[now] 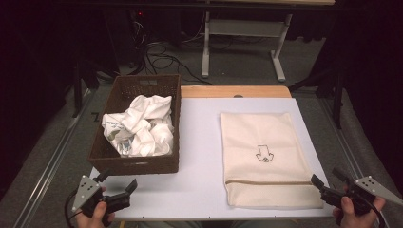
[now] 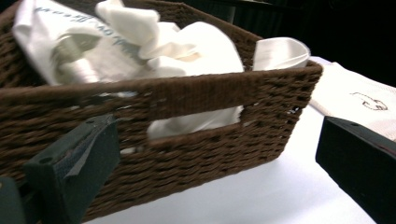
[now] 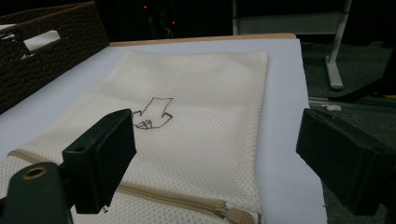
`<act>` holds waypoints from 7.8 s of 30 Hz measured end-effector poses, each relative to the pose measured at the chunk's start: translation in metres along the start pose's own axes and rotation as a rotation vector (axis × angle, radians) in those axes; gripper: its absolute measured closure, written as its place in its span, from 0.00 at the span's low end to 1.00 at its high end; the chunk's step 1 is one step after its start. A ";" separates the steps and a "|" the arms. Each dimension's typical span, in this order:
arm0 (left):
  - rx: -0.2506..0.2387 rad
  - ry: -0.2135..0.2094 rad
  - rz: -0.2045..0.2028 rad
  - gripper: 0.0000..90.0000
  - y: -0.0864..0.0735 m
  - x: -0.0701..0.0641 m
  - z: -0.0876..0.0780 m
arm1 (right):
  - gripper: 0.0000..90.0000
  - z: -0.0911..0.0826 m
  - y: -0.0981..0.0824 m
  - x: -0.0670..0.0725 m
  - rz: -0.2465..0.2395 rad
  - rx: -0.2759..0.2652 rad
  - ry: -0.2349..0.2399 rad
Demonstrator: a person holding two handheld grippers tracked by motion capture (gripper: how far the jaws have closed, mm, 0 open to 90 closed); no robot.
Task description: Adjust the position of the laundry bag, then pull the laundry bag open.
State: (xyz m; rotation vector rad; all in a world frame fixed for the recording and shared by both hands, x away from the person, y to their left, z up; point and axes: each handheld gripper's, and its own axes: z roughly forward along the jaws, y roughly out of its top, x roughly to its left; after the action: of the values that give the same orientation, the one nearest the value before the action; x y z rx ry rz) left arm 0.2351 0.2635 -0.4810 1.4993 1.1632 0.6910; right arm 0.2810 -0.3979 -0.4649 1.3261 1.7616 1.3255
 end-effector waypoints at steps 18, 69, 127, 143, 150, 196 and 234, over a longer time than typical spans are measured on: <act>0.096 -0.144 0.095 0.07 -0.001 -0.121 0.056 | 0.17 0.023 0.019 -0.006 0.011 0.030 -0.001; 0.420 -0.311 0.077 0.96 -0.031 -0.216 0.141 | 0.98 0.095 0.019 -0.013 0.036 0.445 -0.064; 0.365 -0.221 -0.048 0.96 -0.013 -0.109 0.073 | 0.97 0.134 0.025 0.087 -0.030 0.322 0.138; 0.454 -0.170 -0.038 0.86 -0.028 -0.108 0.073 | 0.97 0.143 0.012 0.094 -0.067 0.409 0.154; 0.401 -0.159 -0.066 0.47 -0.020 -0.106 0.070 | 0.53 0.133 0.013 0.087 -0.049 0.399 0.230; 0.391 -0.390 0.079 0.27 -0.003 -0.226 0.145 | 0.38 0.119 0.007 0.064 0.079 0.426 0.177; 0.501 -0.417 0.078 0.84 -0.028 -0.276 0.207 | 0.80 0.132 -0.014 0.058 0.399 0.570 0.422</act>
State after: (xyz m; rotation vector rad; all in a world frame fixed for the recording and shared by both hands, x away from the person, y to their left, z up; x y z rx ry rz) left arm 0.3113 -0.0716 -0.5199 1.9993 0.9937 0.1142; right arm 0.3688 -0.2950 -0.5181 1.8885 2.3762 1.4481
